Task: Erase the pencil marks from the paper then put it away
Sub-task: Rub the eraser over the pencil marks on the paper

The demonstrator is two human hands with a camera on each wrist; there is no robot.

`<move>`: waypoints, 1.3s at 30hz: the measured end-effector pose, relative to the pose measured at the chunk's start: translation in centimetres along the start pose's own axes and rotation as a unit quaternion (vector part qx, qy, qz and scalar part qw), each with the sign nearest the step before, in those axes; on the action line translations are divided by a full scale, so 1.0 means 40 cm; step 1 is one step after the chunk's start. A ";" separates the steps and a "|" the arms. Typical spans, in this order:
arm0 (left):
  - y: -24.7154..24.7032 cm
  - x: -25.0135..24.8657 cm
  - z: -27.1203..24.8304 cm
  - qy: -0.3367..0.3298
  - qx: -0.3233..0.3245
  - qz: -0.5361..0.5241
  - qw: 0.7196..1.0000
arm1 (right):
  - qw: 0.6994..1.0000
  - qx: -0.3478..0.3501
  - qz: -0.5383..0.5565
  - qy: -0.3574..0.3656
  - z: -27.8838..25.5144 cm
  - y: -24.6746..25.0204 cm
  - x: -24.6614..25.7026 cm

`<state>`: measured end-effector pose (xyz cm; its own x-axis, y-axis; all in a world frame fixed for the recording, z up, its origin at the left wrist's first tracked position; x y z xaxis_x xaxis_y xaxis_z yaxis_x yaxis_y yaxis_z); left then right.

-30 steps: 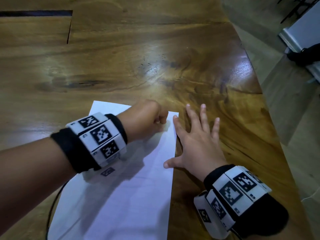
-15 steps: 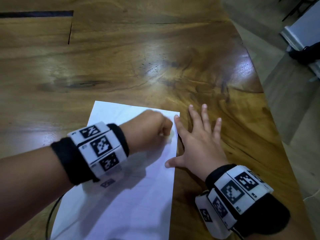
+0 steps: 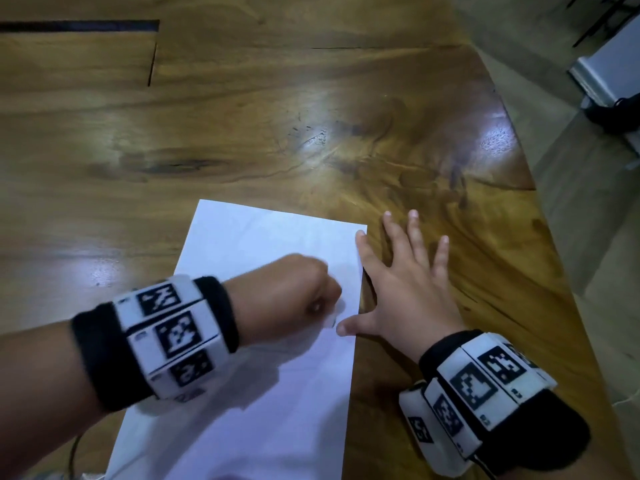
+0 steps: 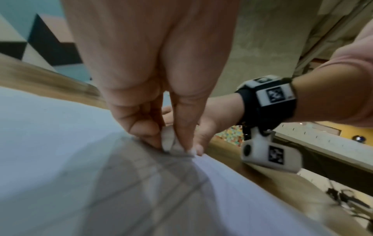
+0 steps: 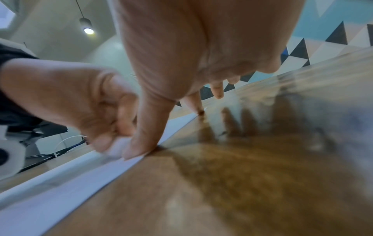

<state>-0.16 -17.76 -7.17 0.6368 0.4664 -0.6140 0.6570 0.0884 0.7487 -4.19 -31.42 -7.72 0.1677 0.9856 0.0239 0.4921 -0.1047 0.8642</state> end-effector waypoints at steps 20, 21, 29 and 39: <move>0.054 0.036 0.045 0.041 -0.112 0.027 0.993 | 0.999 0.012 -0.037 0.007 -0.001 0.007 0.015; 0.062 0.043 0.060 0.052 -0.114 0.036 0.991 | 0.999 0.013 -0.039 0.006 -0.002 0.008 0.015; -0.008 0.022 -0.061 0.014 -0.005 -0.011 1.000 | 0.999 0.017 -0.042 0.007 -0.004 0.011 0.020; 0.014 0.031 -0.033 -0.004 -0.041 0.009 0.999 | 0.999 0.017 -0.047 0.005 -0.003 0.012 0.024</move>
<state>0.47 -15.97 -7.17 0.6521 0.4615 -0.6015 0.6097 0.1522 0.7778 -3.88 -30.52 -7.23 0.1114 0.9924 -0.0515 0.5345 -0.0162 0.8450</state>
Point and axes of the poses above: each hand's wrist, its own z-axis towards the middle knuckle, its own y-axis out of the back of the hand, x = y × z, the point moved 3 cm from there along z, towards the middle knuckle, and after that the axes turned 7 degrees about -y, right-handed, at the moved point
